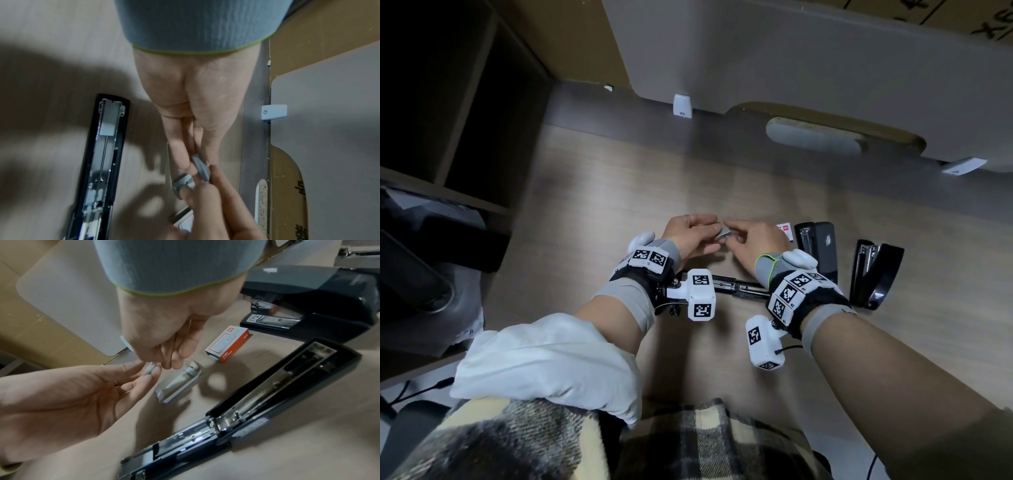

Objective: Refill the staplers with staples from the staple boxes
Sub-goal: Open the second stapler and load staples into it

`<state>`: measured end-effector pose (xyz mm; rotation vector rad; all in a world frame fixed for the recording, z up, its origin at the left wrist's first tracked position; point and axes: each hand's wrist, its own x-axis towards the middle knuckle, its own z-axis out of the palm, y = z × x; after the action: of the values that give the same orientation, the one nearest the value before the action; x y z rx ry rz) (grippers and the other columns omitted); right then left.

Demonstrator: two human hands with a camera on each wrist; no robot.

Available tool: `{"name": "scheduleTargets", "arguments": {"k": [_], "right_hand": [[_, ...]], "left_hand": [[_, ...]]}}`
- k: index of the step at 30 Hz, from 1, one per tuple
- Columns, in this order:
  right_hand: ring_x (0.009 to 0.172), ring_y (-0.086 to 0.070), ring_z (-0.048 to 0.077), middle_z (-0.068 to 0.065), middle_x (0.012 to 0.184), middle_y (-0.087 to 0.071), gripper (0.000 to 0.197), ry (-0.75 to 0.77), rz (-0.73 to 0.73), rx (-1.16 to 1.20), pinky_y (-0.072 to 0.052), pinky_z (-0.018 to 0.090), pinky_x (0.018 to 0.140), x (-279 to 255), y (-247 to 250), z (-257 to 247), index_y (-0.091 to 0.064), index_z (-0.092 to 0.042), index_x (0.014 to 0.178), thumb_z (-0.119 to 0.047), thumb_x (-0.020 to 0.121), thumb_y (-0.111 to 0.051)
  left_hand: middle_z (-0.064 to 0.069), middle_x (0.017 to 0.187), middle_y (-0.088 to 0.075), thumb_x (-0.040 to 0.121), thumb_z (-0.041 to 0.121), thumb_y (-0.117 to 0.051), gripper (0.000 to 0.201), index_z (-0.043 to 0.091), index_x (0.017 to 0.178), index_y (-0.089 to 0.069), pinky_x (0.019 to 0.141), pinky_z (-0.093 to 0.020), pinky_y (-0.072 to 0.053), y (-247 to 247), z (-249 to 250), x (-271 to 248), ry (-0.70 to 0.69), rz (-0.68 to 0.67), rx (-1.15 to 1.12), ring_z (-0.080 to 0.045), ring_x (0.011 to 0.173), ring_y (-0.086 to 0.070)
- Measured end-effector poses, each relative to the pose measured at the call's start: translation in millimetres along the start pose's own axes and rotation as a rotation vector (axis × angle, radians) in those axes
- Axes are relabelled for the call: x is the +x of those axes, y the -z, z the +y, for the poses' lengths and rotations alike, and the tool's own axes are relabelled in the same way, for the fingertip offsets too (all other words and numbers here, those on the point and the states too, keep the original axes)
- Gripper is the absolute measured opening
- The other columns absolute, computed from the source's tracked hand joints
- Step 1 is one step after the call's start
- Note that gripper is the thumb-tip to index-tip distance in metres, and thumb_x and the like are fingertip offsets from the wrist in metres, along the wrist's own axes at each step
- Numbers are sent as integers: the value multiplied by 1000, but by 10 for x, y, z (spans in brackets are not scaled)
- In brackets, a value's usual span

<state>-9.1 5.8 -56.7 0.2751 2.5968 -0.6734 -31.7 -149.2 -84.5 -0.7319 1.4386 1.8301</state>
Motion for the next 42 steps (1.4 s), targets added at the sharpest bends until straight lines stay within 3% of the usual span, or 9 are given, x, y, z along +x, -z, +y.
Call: {"name": "scheduleTargets", "arguments": {"k": [6, 9, 15, 21, 26, 31, 35, 38, 42], "right_hand": [[94, -67, 23, -6, 96, -74, 26, -120, 52, -19, -51, 28, 78, 201, -65, 69, -67, -34, 107, -34, 85, -53], [85, -66, 28, 2, 91, -73, 23, -231, -65, -133, -49, 27, 72, 323, -32, 103, -70, -24, 92, -42, 85, -58], [70, -63, 29, 8, 80, -69, 36, -319, -193, -230, -47, 29, 65, 477, -193, 88, -67, -16, 79, -52, 77, -62], [75, -63, 28, 4, 86, -68, 30, -239, -125, -197, -53, 31, 71, 457, -115, 85, -60, -22, 91, -48, 77, -58], [75, -61, 28, 0, 83, -69, 32, -174, -21, -171, -47, 28, 65, 298, -14, 88, -57, -22, 88, -50, 72, -56], [83, -64, 30, 3, 88, -70, 33, -188, -91, -148, -51, 29, 74, 180, 20, 49, -60, -20, 88, -51, 76, -59], [86, -65, 31, 6, 92, -71, 31, -167, -89, -118, -44, 27, 69, 54, -25, 4, -60, -23, 95, -50, 81, -59], [92, -65, 28, 1, 95, -71, 27, -83, -68, -36, -48, 31, 74, -71, -61, 2, -56, -28, 106, -40, 84, -64], [70, -64, 15, -10, 73, -67, 26, 1, -67, 170, -53, 31, 72, -231, -94, -57, -58, -28, 82, -38, 71, -79]], "left_hand": [[-10, 78, -71, 78, -12, -73, 24, 5, 94, -69, 75, -31, -62, 41, -12, 121, -94, 110, 148, -19, 64, -69], [-5, 73, -70, 73, -4, -80, 23, 11, 88, -72, 78, -33, -60, 59, 11, 198, -109, 159, 271, -21, 70, -68], [11, 58, -65, 60, 22, -88, 23, 22, 81, -78, 70, -17, -52, 102, -22, 331, -130, 219, 569, -4, 60, -60], [9, 76, -73, 62, 20, -90, 26, 24, 84, -77, 72, -16, -51, 123, 9, 388, -165, 186, 664, -7, 71, -67], [14, 80, -74, 60, 37, -85, 31, 31, 89, -77, 73, -17, -52, 99, 34, 269, -175, 243, 771, -3, 78, -69], [12, 82, -70, 77, 27, -80, 22, 21, 97, -76, 54, 2, -38, 158, 57, 73, -255, 290, 759, 5, 65, -63], [12, 75, -71, 70, 32, -83, 15, 27, 83, -76, 73, -19, -53, 247, -50, -69, -244, 362, 735, -10, 75, -69], [10, 70, -72, 70, 33, -81, 10, 28, 76, -74, 68, -31, -61, 235, -163, -152, -254, 363, 579, -14, 63, -70], [1, 69, -69, 82, 25, -78, 16, 13, 93, -74, 54, -17, -49, 165, -202, -357, -286, 146, 427, -3, 47, -59]]}}
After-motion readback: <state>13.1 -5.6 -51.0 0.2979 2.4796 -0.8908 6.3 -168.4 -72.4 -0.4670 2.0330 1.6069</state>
